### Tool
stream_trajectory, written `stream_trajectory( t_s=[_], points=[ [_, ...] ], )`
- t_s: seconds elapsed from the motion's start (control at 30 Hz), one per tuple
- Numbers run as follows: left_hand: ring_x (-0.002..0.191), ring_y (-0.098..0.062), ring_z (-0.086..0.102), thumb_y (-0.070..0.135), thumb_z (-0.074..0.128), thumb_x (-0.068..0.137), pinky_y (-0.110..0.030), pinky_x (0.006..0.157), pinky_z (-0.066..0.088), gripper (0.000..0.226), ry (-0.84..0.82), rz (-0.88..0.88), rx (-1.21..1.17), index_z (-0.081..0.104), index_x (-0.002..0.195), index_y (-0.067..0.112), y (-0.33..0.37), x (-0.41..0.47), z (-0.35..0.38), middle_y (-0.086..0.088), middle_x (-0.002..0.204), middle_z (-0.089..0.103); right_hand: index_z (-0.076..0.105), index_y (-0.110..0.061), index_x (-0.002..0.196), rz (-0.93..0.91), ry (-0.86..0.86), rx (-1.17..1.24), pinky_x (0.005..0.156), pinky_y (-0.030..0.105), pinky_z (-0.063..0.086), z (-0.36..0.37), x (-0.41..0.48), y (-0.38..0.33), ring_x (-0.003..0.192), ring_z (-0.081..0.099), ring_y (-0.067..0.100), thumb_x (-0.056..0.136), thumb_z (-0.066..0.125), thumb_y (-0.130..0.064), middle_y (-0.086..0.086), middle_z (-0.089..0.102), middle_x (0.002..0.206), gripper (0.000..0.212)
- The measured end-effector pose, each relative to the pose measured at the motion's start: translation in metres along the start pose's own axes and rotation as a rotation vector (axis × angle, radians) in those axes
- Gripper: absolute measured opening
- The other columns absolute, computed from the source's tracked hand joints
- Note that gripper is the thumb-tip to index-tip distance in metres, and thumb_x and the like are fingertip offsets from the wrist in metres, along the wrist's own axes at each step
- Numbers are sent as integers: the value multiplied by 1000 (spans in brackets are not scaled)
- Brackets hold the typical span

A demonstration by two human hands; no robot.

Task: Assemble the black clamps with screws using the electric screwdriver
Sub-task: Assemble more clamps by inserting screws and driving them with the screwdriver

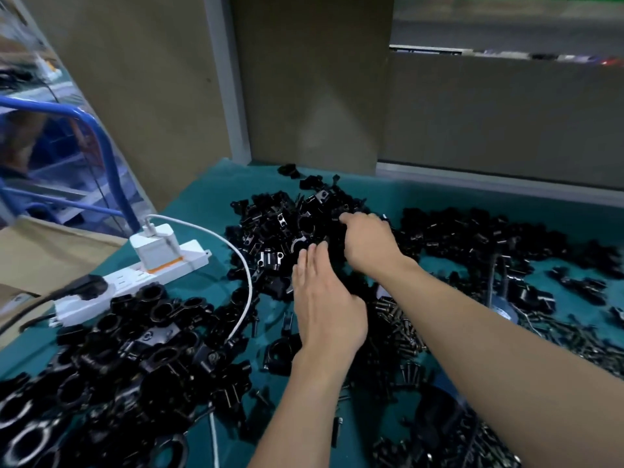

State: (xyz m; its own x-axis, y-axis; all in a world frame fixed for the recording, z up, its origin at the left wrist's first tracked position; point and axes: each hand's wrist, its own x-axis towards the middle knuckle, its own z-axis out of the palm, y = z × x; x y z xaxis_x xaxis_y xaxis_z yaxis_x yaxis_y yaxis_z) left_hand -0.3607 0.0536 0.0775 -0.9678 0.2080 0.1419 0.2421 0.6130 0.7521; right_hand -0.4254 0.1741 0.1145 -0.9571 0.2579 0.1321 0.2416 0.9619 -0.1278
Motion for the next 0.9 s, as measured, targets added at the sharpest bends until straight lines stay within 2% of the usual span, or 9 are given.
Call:
stream_trajectory(
  t_s=[0.1,0.2,0.27,0.37,0.47,0.53,0.63,0.8,0.9],
  points=[
    [160,-14,5,3,58,92,-32,131,0,85,8,3,33,18,165,18,1,1,-2,1,173,19,59,-18,78,58,40,146,72,33,44,-9,-6,8,86,63,32,82,56,9,3,62,76,27],
    [158,-13,17,0,58,92,-38,132,12,76,51,5,-10,31,160,20,4,1,-4,3,167,31,73,-20,90,107,145,340,73,29,54,-22,-20,17,83,65,22,91,56,7,0,69,96,33],
    [150,-13,33,0,60,92,-41,128,26,67,109,39,-105,44,152,25,12,-5,-6,6,158,44,75,-23,85,214,240,657,61,20,51,-36,-32,23,71,62,13,96,59,3,-5,69,88,32],
    [113,0,64,13,62,92,-30,101,52,54,61,8,-415,57,140,37,39,-19,-14,20,125,66,73,-19,82,331,282,1286,62,23,54,-62,-61,31,71,62,11,95,63,5,-2,67,78,29],
    [83,1,67,31,63,79,-27,77,53,54,-208,5,-546,63,133,35,61,-31,-23,14,99,74,72,-14,81,269,200,1535,59,24,58,-76,-105,41,69,66,11,96,60,9,-1,69,73,30],
    [90,-12,71,37,65,70,-45,82,58,52,-369,53,-526,65,122,35,65,-42,-26,8,103,76,75,-15,81,190,194,1579,60,23,56,-79,-134,52,68,66,13,94,61,11,0,70,75,33],
    [98,-14,73,37,69,73,-47,90,58,57,-421,133,-497,59,128,49,58,-56,-23,12,105,77,81,-19,85,87,178,1541,68,24,57,-78,-168,65,76,65,16,89,65,16,5,71,82,39],
    [95,-16,75,15,69,90,-44,91,61,76,-361,217,-566,45,141,66,38,-82,-16,15,107,78,81,-21,92,158,340,1400,75,28,61,-58,-197,59,82,73,14,85,70,15,1,78,87,39],
    [89,-11,75,12,71,90,-40,84,62,60,-220,250,-570,55,128,55,35,-86,-14,12,97,78,78,-29,93,261,445,1059,79,32,63,-47,-207,49,83,75,8,86,78,-12,-10,78,87,19]
  ],
)
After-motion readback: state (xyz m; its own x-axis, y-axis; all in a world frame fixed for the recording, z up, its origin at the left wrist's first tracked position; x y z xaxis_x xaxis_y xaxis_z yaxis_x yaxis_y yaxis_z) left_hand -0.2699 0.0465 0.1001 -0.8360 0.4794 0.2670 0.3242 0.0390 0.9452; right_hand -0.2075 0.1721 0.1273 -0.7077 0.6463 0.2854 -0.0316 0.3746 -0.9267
